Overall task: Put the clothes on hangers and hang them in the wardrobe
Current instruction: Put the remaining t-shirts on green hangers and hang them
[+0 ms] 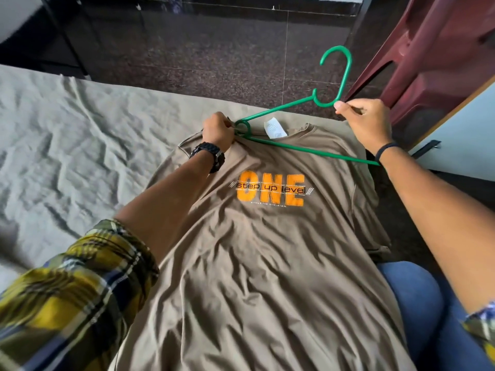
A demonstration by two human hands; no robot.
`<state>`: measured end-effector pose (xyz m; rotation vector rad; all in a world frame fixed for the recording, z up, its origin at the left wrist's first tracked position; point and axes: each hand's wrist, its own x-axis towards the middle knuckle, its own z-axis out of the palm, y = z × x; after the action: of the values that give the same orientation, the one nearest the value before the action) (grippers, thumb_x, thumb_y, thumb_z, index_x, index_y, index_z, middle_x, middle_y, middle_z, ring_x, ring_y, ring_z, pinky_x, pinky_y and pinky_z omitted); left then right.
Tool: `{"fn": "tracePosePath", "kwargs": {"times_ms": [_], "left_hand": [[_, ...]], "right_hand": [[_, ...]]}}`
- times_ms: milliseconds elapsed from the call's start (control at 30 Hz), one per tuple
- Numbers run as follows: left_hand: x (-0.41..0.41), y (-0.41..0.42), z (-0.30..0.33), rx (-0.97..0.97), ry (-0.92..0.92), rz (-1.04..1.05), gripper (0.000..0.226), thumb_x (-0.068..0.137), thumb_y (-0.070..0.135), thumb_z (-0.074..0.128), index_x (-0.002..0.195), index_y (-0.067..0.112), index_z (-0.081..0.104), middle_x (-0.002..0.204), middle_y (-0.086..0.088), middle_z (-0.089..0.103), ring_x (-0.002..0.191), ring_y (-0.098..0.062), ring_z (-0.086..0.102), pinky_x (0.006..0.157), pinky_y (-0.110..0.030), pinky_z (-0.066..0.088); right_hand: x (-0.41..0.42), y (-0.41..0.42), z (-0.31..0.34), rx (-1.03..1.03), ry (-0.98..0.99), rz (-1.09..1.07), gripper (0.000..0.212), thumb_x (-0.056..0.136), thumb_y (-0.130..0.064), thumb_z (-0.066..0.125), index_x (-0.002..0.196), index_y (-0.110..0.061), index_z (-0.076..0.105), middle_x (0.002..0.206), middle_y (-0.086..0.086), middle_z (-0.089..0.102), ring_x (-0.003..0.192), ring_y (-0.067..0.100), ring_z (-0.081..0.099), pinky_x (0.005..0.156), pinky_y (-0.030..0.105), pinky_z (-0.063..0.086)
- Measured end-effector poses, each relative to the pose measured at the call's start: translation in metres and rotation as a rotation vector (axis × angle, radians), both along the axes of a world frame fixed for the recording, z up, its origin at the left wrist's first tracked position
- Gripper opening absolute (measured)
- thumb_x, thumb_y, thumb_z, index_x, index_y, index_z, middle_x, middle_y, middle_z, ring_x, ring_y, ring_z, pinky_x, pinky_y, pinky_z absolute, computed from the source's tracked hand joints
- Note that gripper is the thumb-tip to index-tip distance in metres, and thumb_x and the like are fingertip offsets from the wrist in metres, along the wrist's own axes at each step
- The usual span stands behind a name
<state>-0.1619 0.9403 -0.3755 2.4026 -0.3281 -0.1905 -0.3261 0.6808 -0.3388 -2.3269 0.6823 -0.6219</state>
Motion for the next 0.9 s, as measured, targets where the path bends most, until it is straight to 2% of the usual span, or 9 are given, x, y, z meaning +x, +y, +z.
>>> {"fn": "tracePosePath", "kwargs": {"times_ms": [67,233,333,400,467,600,733,833,900], "left_hand": [[0.001,0.003,0.0,-0.036,0.014,0.011,0.025,0.08,-0.001,0.054,0.101,0.003,0.068,0.107,-0.015,0.067,0.102,-0.031,0.06,0.083,-0.03,0.049],[-0.002,0.016,0.007,-0.081,-0.025,-0.049,0.032,0.082,-0.004,0.054,0.11,0.006,0.068,0.109,-0.01,0.063,0.099,-0.023,0.058,0.077,-0.018,0.042],[0.0,0.022,0.01,-0.128,-0.043,-0.1,0.033,0.08,-0.002,0.056,0.109,0.006,0.068,0.113,-0.014,0.063,0.103,-0.029,0.059,0.091,-0.032,0.049],[0.0,0.023,0.014,-0.171,-0.002,-0.132,0.032,0.078,-0.003,0.058,0.108,0.004,0.067,0.111,-0.016,0.064,0.094,-0.031,0.063,0.08,-0.045,0.056],[-0.001,0.021,0.019,-0.176,0.02,-0.159,0.033,0.079,-0.004,0.061,0.112,0.0,0.065,0.114,-0.017,0.063,0.094,-0.032,0.064,0.079,-0.045,0.057],[0.001,0.022,0.026,-0.141,-0.021,-0.236,0.027,0.082,0.007,0.064,0.108,0.003,0.066,0.11,-0.007,0.066,0.1,-0.021,0.061,0.084,-0.024,0.044],[0.01,0.035,0.032,-0.08,-0.035,-0.29,0.03,0.086,0.01,0.059,0.116,0.011,0.064,0.105,-0.004,0.064,0.089,-0.013,0.054,0.079,-0.023,0.042],[0.02,0.047,0.038,0.032,-0.071,-0.393,0.025,0.086,0.009,0.063,0.11,0.007,0.067,0.106,-0.011,0.063,0.091,-0.02,0.055,0.085,-0.032,0.047],[0.021,0.052,0.042,0.081,-0.063,-0.451,0.021,0.089,0.016,0.064,0.108,0.007,0.068,0.102,-0.009,0.062,0.089,-0.018,0.053,0.081,-0.029,0.044]], "right_hand": [[0.005,0.003,0.0,0.018,-0.002,0.027,0.051,0.081,-0.06,0.055,0.087,-0.014,0.076,0.057,-0.011,0.061,0.06,0.007,0.053,0.06,0.037,0.042],[0.011,0.003,0.005,0.016,-0.019,0.023,0.05,0.081,-0.062,0.056,0.088,-0.016,0.076,0.071,0.003,0.068,0.069,0.019,0.061,0.064,0.041,0.047],[0.016,0.007,0.011,0.009,-0.014,0.056,0.047,0.082,-0.058,0.058,0.087,-0.015,0.076,0.06,-0.007,0.06,0.062,0.009,0.053,0.061,0.035,0.041],[0.022,0.011,0.013,0.019,-0.026,0.106,0.047,0.081,-0.057,0.058,0.085,-0.014,0.076,0.053,-0.016,0.056,0.054,0.003,0.048,0.057,0.031,0.036],[0.029,0.019,0.013,0.021,-0.015,0.14,0.044,0.081,-0.056,0.058,0.083,-0.016,0.076,0.051,-0.02,0.055,0.05,0.001,0.045,0.054,0.027,0.031],[0.044,0.04,0.01,0.026,0.009,0.202,0.039,0.079,-0.058,0.057,0.077,-0.024,0.076,0.057,-0.007,0.061,0.053,0.005,0.046,0.056,0.031,0.032],[0.059,0.062,0.001,0.091,0.038,0.247,0.036,0.079,-0.056,0.057,0.076,-0.025,0.075,0.065,0.006,0.067,0.057,0.018,0.05,0.056,0.035,0.036],[0.068,0.083,-0.005,0.132,0.029,0.302,0.034,0.084,-0.048,0.059,0.074,-0.019,0.074,0.06,0.008,0.06,0.054,0.01,0.043,0.056,0.032,0.031],[0.075,0.096,-0.008,0.148,0.055,0.333,0.031,0.086,-0.046,0.06,0.071,-0.021,0.071,0.055,0.001,0.056,0.052,0.01,0.042,0.055,0.03,0.031]]}}
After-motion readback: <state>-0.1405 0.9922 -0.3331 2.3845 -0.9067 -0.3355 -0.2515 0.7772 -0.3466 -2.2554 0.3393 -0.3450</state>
